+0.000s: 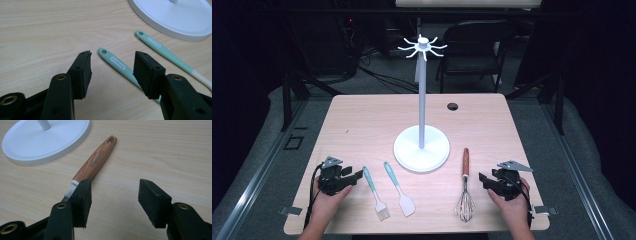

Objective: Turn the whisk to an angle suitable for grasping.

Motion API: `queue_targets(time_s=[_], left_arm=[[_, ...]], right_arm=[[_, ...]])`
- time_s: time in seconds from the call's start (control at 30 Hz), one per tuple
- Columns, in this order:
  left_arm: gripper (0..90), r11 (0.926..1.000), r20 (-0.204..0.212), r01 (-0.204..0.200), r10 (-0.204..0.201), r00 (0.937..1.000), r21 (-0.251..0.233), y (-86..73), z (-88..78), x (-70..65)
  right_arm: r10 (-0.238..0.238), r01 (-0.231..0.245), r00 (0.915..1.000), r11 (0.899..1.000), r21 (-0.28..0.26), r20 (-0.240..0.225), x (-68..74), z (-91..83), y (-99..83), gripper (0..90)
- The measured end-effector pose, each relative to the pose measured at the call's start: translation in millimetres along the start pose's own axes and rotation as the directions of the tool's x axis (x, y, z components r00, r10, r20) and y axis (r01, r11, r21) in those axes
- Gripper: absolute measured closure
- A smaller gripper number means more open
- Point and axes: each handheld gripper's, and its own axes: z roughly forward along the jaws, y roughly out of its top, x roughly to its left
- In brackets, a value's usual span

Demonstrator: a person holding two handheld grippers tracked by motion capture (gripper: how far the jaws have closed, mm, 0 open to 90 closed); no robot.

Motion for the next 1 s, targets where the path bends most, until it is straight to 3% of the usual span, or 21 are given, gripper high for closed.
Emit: queue_targets(time_s=[0.1,0.33,0.5,0.8,1.0], left_arm=[[48.3,1.0,0.003,0.002,-0.002,1.0,-0.009,0.3,-0.2,-0.1],[49.4,0.9996,0.0,0.012,-0.012,0.9999,-0.027,-0.6,-3.3,-1.3],[49.4,0.9993,-0.007,0.007,-0.007,0.9999,-0.038,-1.7,-6.2,-2.5],[47.1,0.9993,0.014,0.0,0.0,0.9999,-0.037,-2.7,-9.5,-3.1],[47.2,0.9993,0.02,-0.004,0.005,0.9998,-0.039,-3.3,-7.9,-4.2]], right_arm=[[-0.007,0.007,0.9999,1.0,0.01,0.01,1.5,-0.1,0.7,44.0],[0.038,-0.037,0.9991,0.999,0.017,-0.017,0.8,1.4,3.6,44.9],[0.042,-0.041,0.9989,0.999,0.023,-0.02,2.5,3.2,6.9,45.4],[0.027,-0.023,0.9984,0.997,0.069,-0.049,16.6,7.7,17.9,45.7],[0.035,-0.03,0.9974,0.996,0.082,-0.063,24.3,21.2,27.7,46.7]])
